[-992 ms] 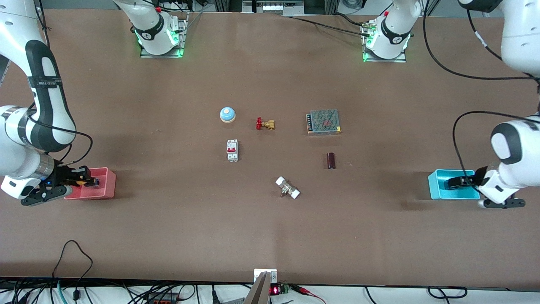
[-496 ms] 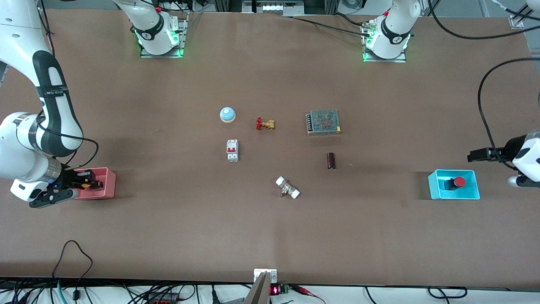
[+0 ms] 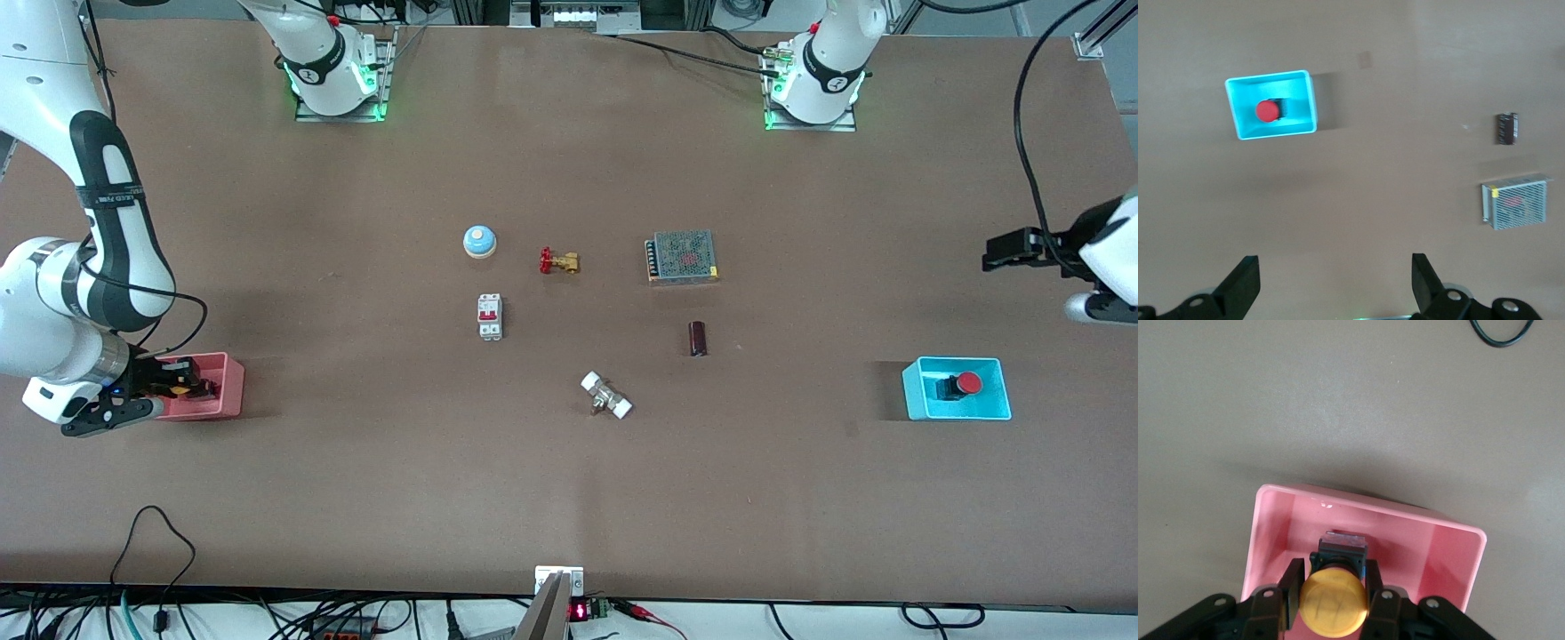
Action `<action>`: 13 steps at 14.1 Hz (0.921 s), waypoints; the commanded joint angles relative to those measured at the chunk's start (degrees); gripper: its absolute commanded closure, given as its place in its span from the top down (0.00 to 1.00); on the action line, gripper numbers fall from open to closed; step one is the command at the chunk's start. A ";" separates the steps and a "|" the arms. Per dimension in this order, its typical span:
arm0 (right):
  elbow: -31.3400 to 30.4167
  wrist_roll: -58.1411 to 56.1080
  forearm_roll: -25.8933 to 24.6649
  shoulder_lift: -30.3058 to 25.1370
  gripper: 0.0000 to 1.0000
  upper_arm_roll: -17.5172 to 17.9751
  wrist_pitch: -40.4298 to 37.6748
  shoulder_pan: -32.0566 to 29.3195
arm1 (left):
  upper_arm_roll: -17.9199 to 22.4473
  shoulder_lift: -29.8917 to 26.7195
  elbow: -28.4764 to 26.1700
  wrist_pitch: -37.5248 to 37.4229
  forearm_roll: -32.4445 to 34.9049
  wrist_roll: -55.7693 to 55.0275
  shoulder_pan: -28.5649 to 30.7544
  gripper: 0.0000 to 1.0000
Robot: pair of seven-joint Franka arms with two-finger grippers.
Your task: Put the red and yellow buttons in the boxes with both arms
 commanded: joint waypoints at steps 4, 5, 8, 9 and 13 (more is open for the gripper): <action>-0.68 -1.63 1.29 0.20 0.68 -0.25 1.09 -0.07 | -3.53 -3.11 -4.21 2.45 -0.04 -2.75 0.06 1.00; -0.68 -1.63 1.29 0.20 0.71 -0.25 1.18 -0.07 | -3.01 -7.24 -10.25 6.30 -0.48 -2.67 -0.03 1.00; -0.68 -1.54 1.29 0.20 0.83 -0.16 1.00 -0.07 | 0.41 -18.16 -22.95 20.74 -0.66 -2.14 -0.90 1.00; -0.68 -1.37 1.38 -0.14 1.00 -0.16 0.74 -0.07 | 1.64 -18.61 -23.31 20.41 -0.57 -2.05 -2.56 1.00; -0.60 -0.23 1.47 -8.56 1.00 -0.07 -11.26 2.29 | 1.48 -16.25 -19.72 14.86 -0.75 -1.87 -3.20 1.00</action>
